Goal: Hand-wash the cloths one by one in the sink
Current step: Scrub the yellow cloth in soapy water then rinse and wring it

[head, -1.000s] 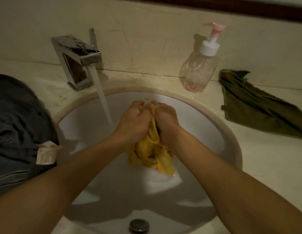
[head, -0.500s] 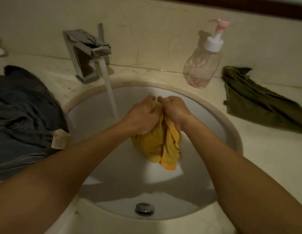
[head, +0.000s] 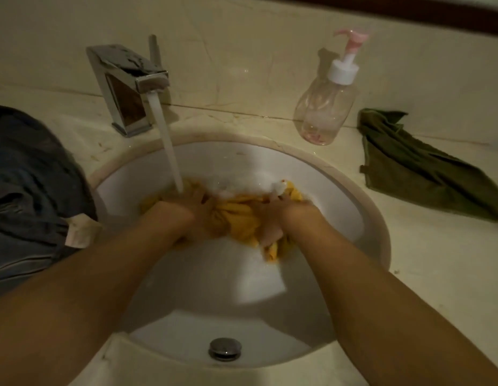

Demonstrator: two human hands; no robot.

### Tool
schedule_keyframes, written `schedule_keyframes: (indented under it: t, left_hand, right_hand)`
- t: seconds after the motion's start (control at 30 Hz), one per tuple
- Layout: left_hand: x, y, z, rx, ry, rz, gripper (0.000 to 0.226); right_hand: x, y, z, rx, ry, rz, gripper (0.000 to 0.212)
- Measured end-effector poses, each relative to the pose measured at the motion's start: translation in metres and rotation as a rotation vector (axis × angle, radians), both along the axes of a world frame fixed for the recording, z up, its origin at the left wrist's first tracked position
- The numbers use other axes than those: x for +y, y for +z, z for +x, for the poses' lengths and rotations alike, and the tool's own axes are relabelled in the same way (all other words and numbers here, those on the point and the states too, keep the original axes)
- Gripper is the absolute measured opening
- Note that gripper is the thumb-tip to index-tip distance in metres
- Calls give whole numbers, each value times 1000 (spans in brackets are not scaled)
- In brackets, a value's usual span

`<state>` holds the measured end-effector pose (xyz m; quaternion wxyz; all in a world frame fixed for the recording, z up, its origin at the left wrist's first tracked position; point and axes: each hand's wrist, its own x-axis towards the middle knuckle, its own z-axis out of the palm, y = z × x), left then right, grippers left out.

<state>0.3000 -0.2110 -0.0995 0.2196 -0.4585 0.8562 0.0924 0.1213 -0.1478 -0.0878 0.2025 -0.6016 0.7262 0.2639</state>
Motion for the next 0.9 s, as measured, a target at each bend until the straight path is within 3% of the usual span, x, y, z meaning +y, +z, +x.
schedule_keyframes:
  t: [0.13, 0.23, 0.27, 0.33, 0.37, 0.47, 0.57, 0.6, 0.67, 0.77, 0.83, 0.9]
  left_hand:
    - [2, 5, 1, -37, -5, -24, 79]
    - [-1, 10, 0, -13, -9, -7, 64]
    - [-1, 12, 0, 35, -9, 26, 70]
    - [2, 15, -3, 220, 8, 116, 81]
    - [5, 18, -8, 367, 72, 187, 75]
    - [3, 27, -32, 879, 466, 286, 46]
    - [-9, 22, -43, 1248, 740, 358, 57]
    - [-14, 19, -41, 1319, 781, 365, 51]
    - [-27, 16, -32, 1375, 802, 351, 34]
    - [-31, 18, -22, 1435, 869, 429, 37]
    - [-11, 28, -26, 1503, 910, 447, 24]
    - [11, 37, -40, 1486, 831, 357, 27]
  right_hand:
    - [-4, -15, 15, -71, 3, -291, 81]
    - [-9, -7, 16, -443, -145, -343, 41]
    - [-12, -2, 15, -605, -245, -354, 34]
    - [-18, 8, 15, -889, -461, -467, 37]
    - [-22, 11, 13, -953, -548, -570, 42]
    - [-32, 6, 2, -957, -711, -853, 42]
    - [-27, 14, 4, -965, -813, -898, 32]
    - [-24, 22, 12, -1009, -830, -863, 32]
    - [-16, 34, 34, -1133, -798, -799, 31]
    - [0, 42, 64, -1221, -609, -827, 34]
    - [2, 39, 61, -1173, -656, -885, 38]
    - [-8, 32, 39, -1031, -752, -947, 43]
